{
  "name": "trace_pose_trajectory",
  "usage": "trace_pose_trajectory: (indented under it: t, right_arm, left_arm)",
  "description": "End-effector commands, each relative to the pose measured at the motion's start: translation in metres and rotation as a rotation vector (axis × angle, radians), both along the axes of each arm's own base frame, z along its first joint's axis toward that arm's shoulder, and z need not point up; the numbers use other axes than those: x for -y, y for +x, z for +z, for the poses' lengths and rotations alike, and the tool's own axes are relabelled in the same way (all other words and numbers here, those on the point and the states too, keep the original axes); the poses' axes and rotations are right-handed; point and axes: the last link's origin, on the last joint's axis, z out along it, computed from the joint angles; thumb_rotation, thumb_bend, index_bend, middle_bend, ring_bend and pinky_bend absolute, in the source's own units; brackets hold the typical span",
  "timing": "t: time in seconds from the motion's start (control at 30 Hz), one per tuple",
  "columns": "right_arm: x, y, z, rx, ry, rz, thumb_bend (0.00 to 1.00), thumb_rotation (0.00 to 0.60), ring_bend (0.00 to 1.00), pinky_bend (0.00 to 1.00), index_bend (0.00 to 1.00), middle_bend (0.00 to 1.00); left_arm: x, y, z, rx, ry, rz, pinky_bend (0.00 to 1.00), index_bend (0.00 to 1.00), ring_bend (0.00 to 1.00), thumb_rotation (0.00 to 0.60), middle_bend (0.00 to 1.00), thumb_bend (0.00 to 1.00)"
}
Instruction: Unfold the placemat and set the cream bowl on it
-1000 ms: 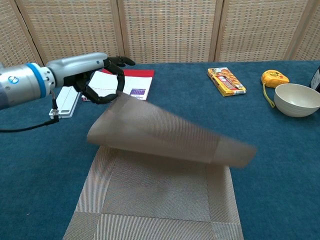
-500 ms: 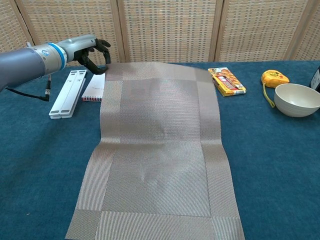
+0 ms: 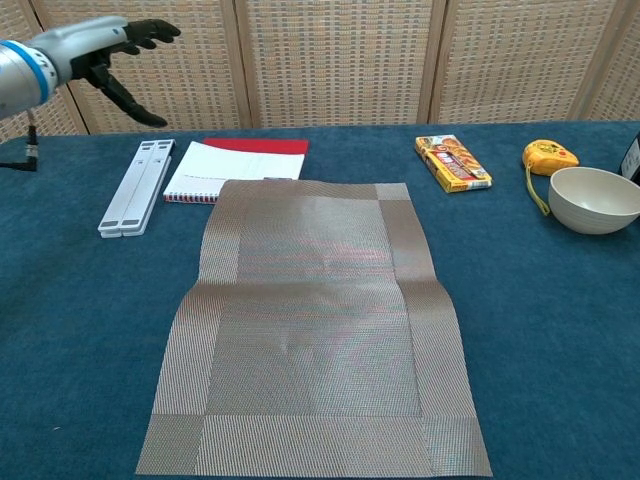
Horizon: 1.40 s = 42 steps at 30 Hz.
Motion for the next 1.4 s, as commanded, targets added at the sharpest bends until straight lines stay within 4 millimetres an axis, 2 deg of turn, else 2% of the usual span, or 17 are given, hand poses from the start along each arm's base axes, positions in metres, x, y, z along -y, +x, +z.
trace_pose_trajectory:
  t: [0.03, 0.1, 0.13, 0.23, 0.3, 0.33, 0.5, 0.77, 0.97, 1.4]
  right_arm:
    - [0.001, 0.008, -0.017, -0.027, 0.082, 0.057, 0.0, 0.6, 0.0, 0.0, 0.1, 0.0]
    - [0.003, 0.013, -0.026, -0.053, 0.123, 0.105, 0.0, 0.6, 0.0, 0.0, 0.11, 0.0]
    - [0.005, 0.018, -0.033, -0.086, 0.157, 0.149, 0.0, 0.6, 0.0, 0.0, 0.12, 0.0]
    - [0.008, 0.03, -0.048, -0.148, 0.221, 0.249, 0.0, 0.6, 0.0, 0.0, 0.13, 0.0]
    - [0.008, 0.037, -0.055, -0.178, 0.247, 0.305, 0.0, 0.6, 0.0, 0.0, 0.14, 0.0]
    - [0.008, 0.043, -0.062, -0.206, 0.273, 0.354, 0.0, 0.6, 0.0, 0.0, 0.15, 0.0]
    - [0.005, 0.065, -0.088, -0.243, 0.388, 0.483, 0.0, 0.6, 0.0, 0.0, 0.17, 0.0]
    - [-0.008, 0.097, -0.132, -0.275, 0.568, 0.64, 0.0, 0.6, 0.0, 0.0, 0.2, 0.0]
    - [-0.001, 0.109, -0.149, -0.298, 0.582, 0.665, 0.0, 0.6, 0.0, 0.0, 0.2, 0.0]
    - [-0.006, 0.139, -0.176, -0.296, 0.631, 0.717, 0.0, 0.6, 0.0, 0.0, 0.21, 0.0]
  left_arm:
    - [0.048, -0.037, 0.049, -0.159, 0.009, 0.01, 0.0, 0.0, 0.0, 0.6, 0.0, 0.0]
    - [0.071, -0.046, 0.063, -0.194, 0.042, 0.04, 0.0, 0.0, 0.0, 0.6, 0.0, 0.0]
    - [0.088, -0.053, 0.071, -0.215, 0.068, 0.067, 0.0, 0.0, 0.0, 0.6, 0.0, 0.0]
    - [0.127, -0.065, 0.08, -0.25, 0.113, 0.126, 0.0, 0.0, 0.0, 0.6, 0.0, 0.0]
    - [0.143, -0.068, 0.082, -0.258, 0.131, 0.149, 0.0, 0.0, 0.0, 0.6, 0.0, 0.0]
    - [0.157, -0.074, 0.082, -0.27, 0.135, 0.171, 0.0, 0.0, 0.0, 0.6, 0.0, 0.0]
    - [0.188, -0.084, 0.077, -0.313, 0.112, 0.221, 0.0, 0.0, 0.0, 0.6, 0.0, 0.0]
    - [0.196, -0.08, 0.072, -0.306, 0.091, 0.172, 0.0, 0.0, 0.0, 0.6, 0.0, 0.0]
    - [0.198, -0.079, 0.071, -0.299, 0.089, 0.161, 0.0, 0.0, 0.0, 0.6, 0.0, 0.0]
    - [0.197, -0.079, 0.069, -0.298, 0.077, 0.164, 0.0, 0.0, 0.0, 0.6, 0.0, 0.0]
